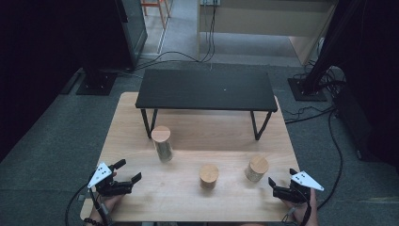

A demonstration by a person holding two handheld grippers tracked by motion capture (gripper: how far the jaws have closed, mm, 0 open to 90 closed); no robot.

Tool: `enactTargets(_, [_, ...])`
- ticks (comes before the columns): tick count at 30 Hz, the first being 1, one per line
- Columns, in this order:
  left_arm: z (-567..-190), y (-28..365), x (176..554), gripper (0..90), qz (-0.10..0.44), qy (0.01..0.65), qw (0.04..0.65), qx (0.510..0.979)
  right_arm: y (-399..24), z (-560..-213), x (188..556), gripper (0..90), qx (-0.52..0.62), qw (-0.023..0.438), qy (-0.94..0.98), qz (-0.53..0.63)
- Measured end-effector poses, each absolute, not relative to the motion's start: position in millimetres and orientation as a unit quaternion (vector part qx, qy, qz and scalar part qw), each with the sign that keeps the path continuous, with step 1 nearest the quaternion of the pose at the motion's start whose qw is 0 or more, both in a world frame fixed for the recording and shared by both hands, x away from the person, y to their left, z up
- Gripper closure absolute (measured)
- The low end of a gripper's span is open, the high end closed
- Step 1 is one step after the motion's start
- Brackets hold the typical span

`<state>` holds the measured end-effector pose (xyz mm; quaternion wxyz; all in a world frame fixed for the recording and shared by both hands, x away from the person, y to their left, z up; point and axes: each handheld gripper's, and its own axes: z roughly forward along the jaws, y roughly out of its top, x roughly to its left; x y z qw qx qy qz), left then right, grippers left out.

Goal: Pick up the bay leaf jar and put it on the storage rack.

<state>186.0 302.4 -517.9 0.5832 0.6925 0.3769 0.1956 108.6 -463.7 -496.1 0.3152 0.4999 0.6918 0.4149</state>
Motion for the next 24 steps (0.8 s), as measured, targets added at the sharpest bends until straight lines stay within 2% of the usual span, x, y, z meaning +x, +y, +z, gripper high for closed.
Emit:
enactTargets(19, [-513.5,301.5,190.6,2.2,0.191,0.388,0.578,0.692,-463.9,-495.8,108.9,2.8,0.496,0.313,0.695,0.415])
enactTargets(24, [-509.6,300.2,194.2,0.2,0.186,0.369,0.575,0.707,-464.2,-496.1,108.7,2.8,0.496,0.313,0.695,0.416])
